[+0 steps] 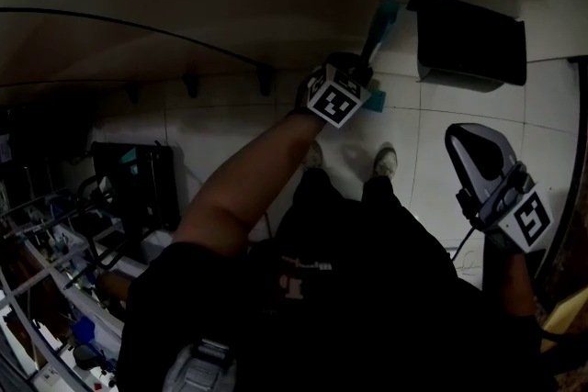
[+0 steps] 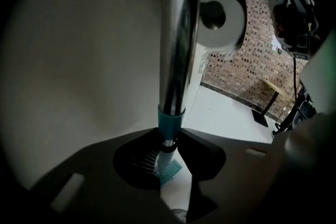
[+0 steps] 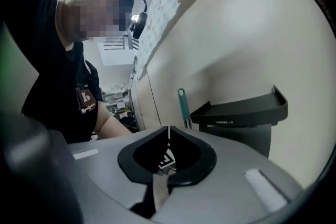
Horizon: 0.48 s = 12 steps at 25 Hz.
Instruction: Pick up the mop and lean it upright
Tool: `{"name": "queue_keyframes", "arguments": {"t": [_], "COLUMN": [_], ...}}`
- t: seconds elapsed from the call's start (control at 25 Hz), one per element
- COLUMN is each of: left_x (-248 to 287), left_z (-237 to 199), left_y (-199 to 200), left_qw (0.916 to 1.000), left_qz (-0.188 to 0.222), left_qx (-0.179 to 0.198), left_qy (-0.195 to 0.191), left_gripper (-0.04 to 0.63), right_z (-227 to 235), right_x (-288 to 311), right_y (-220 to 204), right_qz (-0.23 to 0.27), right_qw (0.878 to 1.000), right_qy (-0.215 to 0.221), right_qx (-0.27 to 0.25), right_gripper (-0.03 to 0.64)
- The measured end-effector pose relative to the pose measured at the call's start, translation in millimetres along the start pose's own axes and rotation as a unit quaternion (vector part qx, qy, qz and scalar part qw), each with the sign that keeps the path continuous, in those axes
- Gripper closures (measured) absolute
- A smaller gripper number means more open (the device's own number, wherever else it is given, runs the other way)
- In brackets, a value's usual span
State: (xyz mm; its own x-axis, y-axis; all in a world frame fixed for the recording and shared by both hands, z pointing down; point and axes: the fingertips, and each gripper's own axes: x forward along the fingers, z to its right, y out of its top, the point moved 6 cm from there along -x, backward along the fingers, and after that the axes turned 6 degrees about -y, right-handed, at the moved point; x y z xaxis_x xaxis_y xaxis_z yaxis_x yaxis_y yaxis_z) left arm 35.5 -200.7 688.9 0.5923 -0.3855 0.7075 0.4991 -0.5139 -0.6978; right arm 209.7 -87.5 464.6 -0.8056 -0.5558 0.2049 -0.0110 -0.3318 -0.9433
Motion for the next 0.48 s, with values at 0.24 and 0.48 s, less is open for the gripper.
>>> {"name": "queue_keyframes", "arguments": {"t": [0.24,0.48], "left_x": [30,53], "left_z": [-6,-11], "left_y": [-11,-10], "left_qw": [0.9998,0.9995], "left_qz": [-0.016,-0.017], "left_qx": [-0.01,-0.028], "left_qy": [0.0,0.002], "left_gripper": [0.492,0.491], "right_z": [3,8], "right_x": [-10,-18], "right_y": [-12,-21], "right_qz": [-0.011,-0.012], "right_qw": [1.0,0.999], "right_qy": [-0.01,-0.019], "right_qx": [0.02,0.028], "right_gripper": [0.591,0.591]}}
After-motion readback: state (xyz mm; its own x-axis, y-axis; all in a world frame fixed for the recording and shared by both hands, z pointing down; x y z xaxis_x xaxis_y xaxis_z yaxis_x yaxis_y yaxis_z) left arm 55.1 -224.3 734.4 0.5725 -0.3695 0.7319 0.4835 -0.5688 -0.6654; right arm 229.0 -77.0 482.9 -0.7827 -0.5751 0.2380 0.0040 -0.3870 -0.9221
